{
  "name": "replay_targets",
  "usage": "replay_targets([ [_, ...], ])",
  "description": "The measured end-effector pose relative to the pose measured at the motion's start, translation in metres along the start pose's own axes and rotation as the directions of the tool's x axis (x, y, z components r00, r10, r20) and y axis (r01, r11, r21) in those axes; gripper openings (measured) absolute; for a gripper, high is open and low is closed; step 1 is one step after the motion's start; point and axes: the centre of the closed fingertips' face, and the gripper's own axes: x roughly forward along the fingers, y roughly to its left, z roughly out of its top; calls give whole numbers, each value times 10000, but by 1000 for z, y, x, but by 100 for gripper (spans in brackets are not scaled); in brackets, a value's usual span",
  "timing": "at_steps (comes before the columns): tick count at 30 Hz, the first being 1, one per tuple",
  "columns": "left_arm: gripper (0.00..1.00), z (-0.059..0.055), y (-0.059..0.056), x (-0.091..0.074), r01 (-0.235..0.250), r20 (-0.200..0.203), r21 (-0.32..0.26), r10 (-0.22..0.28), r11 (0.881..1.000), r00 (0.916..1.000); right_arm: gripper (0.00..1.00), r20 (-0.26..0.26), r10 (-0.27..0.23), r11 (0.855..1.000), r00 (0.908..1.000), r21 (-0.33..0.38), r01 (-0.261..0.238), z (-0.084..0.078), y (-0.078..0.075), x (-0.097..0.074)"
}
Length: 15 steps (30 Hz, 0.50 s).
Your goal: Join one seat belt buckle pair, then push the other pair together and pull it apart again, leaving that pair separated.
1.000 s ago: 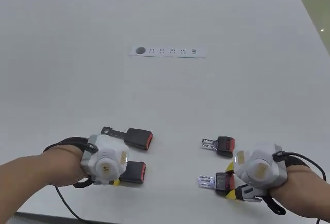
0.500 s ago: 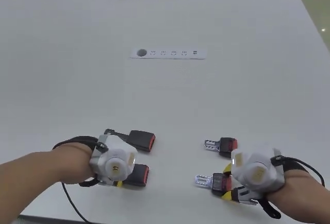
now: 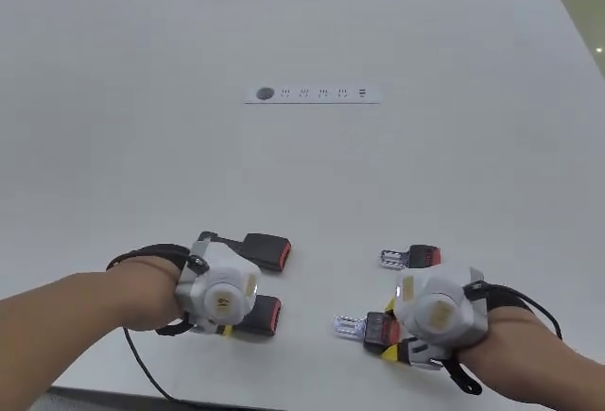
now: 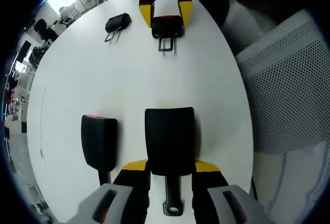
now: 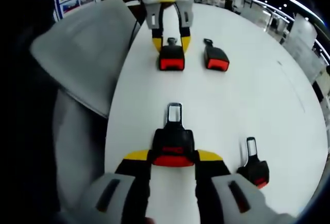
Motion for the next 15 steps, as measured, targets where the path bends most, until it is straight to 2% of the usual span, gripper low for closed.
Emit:
replay_targets([
  [4, 32, 0, 0, 0, -32, -13, -86, 32, 10000, 10000, 33, -9, -143, 9997, 9999, 211, 143, 10, -1, 7],
  [15, 31, -2, 0, 0, -40, 2, -257, 40, 9997, 10000, 33, 20, -96, 9999, 10000, -120, 96, 42, 2, 26],
])
